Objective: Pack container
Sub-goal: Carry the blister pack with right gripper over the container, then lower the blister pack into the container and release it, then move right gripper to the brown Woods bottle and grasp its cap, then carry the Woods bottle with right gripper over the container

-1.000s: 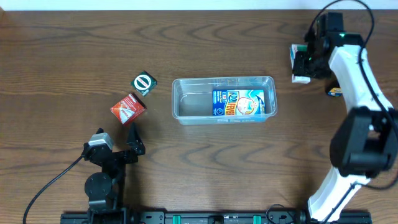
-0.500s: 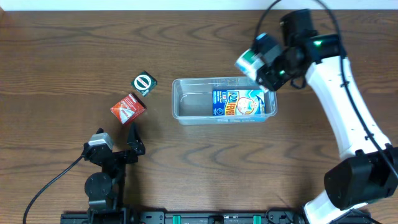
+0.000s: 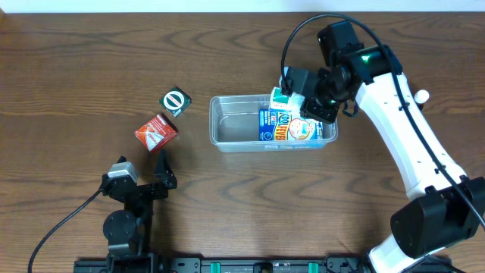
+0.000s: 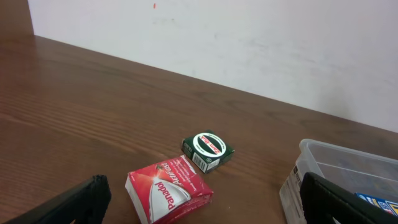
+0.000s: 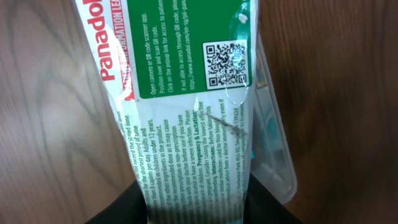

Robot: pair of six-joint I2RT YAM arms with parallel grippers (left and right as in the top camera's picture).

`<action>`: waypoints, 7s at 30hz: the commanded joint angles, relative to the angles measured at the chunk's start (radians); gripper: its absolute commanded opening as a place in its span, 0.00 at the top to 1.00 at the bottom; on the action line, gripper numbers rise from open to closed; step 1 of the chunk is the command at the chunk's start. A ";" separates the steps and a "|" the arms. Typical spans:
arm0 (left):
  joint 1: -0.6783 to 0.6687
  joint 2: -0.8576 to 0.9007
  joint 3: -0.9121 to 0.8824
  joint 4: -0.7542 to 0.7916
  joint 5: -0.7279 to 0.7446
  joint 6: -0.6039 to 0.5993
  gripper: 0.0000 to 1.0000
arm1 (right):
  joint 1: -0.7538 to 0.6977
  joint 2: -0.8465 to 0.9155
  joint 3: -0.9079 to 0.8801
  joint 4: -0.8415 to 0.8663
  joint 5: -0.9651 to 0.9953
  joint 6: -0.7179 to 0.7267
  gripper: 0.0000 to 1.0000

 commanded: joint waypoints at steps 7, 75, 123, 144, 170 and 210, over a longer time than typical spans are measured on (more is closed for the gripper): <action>0.005 0.001 -0.015 -0.034 0.011 0.002 0.02 | 0.003 0.085 0.007 0.004 -0.011 -0.195 0.57; 0.005 0.001 -0.015 -0.034 0.011 0.002 0.02 | 0.002 0.043 0.010 0.043 0.013 -0.056 0.57; 0.005 0.001 -0.015 -0.034 0.011 0.002 0.02 | -0.544 0.035 0.008 0.168 0.418 1.120 0.06; 0.005 0.001 -0.015 -0.034 0.011 0.002 0.02 | -0.580 0.253 0.008 0.264 0.388 1.120 0.21; 0.005 0.001 -0.015 -0.034 0.011 0.002 0.02 | -0.616 0.279 0.006 0.287 0.332 1.121 0.77; 0.005 0.001 -0.015 -0.034 0.011 0.002 0.02 | 0.025 -0.168 0.008 0.278 0.133 0.694 0.83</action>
